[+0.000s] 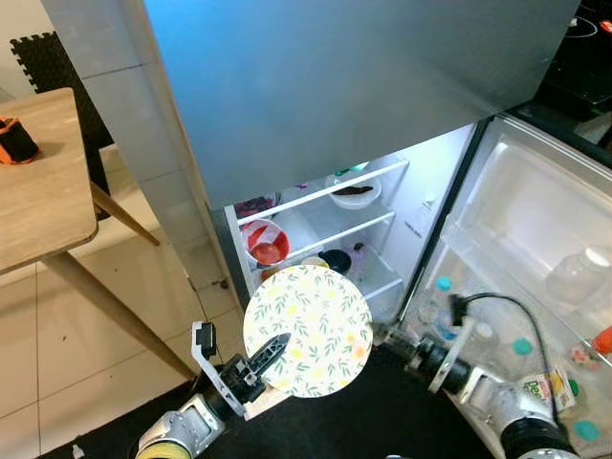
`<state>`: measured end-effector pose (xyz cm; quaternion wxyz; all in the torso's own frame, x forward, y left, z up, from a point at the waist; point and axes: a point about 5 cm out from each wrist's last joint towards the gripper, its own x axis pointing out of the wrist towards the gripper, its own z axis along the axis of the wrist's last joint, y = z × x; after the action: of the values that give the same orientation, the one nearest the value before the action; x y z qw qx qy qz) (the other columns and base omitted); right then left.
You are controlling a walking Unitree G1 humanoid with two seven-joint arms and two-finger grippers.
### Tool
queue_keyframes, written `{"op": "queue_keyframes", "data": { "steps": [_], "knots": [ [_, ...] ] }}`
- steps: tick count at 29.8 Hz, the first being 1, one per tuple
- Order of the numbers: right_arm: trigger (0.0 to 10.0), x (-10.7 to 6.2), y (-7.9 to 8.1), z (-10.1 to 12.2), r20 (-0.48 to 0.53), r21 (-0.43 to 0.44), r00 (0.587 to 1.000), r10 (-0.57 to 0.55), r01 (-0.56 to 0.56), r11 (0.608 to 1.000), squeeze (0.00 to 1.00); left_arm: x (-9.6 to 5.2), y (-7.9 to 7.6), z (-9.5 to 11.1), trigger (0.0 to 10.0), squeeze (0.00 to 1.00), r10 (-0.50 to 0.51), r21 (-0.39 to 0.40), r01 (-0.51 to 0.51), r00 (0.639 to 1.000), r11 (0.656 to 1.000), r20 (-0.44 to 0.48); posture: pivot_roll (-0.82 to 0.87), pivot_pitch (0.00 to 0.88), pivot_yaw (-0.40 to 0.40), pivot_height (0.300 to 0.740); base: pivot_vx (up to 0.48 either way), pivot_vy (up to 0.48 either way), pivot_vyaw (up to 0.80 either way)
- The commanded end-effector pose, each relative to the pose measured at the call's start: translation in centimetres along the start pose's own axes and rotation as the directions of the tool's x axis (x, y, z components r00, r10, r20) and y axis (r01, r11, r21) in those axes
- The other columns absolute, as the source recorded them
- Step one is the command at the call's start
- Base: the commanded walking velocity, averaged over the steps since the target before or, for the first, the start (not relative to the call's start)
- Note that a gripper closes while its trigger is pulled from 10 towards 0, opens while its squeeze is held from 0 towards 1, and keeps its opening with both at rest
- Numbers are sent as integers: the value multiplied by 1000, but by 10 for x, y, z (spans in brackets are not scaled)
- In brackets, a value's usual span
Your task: Restocking fridge
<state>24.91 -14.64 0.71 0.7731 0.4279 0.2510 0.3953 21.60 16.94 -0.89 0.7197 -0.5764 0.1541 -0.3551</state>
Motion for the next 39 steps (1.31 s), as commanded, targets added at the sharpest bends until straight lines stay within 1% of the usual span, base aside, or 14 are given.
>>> {"op": "queue_keyframes", "data": {
  "steps": [1, 11, 16, 17, 20, 21, 26, 32, 34, 36, 37, 39],
  "knots": [
    [10000, 3, 0, 0, -27, -25, 999, -20, 20, 999, 0, 3, -2, -2, 10000, 0, -26, -4, 26, 1000, 1000, 2, -18, 42, -7, 740, 0, 0, 0],
    [10000, 10, 2, 5, -24, -45, 999, -21, 20, 999, 0, 6, -4, 0, 10000, 0, -42, 1, 42, 999, 999, 2, -18, 41, -7, 740, 0, 0, 0],
    [10000, 14, 5, 4, -28, -48, 1000, -2, 1, 999, 0, 7, -5, -2, 10000, 0, -50, -3, 50, 999, 999, -17, -21, 42, -8, 740, 0, 0, 0],
    [0, 15, 6, 3, -25, -46, 1000, 6, -7, 999, 0, 8, -6, -3, 10000, 0, -57, -7, 56, 998, 998, -21, -19, 42, -10, 740, 0, 0, 0],
    [0, 15, 7, 3, -23, -50, 1000, 21, -22, 999, 0, 8, -6, -4, 10000, 0, -63, -9, 62, 998, 998, -23, -19, 42, -10, 740, 0, 0, 0],
    [0, 15, 8, 5, -3, -51, 1000, 31, -31, 998, 0, 10, -7, -5, 10000, 0, -70, -11, 70, 997, 998, -28, -19, 42, -10, 740, 0, 0, 0],
    [0, 15, 8, 8, 9, -51, 1000, 28, -28, 998, 0, 9, -7, -5, 10000, 0, -69, -8, 68, 997, 998, -32, -21, 42, -7, 740, 0, 0, 0],
    [0, 14, 5, 8, 23, -47, 1000, 4, -3, 999, 0, 10, -5, -6, 10000, 0, -33, 34, 34, 998, 999, -48, -20, 41, -8, 740, 0, 0, 0],
    [0, 14, 5, 8, 30, -47, 1000, 0, 2, 999, 0, 11, -3, -8, 10000, 0, 0, 59, 3, 998, 998, -58, -20, 40, -7, 740, 0, 0, 0],
    [0, 14, 5, 9, 35, -46, 999, -2, 4, 999, 0, 12, -2, -7, 10000, 0, 13, 59, -10, 999, 998, -51, -20, 40, -7, 740, 0, 0, 0],
    [0, 14, 5, 10, 40, -46, 999, -3, 5, 999, 0, 12, -1, -6, 10000, 1000, 18, 54, -15, 999, 998, -39, -20, 38, -7, 740, 0, 0, 0],
    [0, 13, 4, 12, 48, -45, 999, -4, 6, 999, 0, 12, -2, -5, 10000, 1000, 4, 48, -3, 1000, 999, -27, -21, 36, -7, 740, 0, 0, 0]
  ]
}}
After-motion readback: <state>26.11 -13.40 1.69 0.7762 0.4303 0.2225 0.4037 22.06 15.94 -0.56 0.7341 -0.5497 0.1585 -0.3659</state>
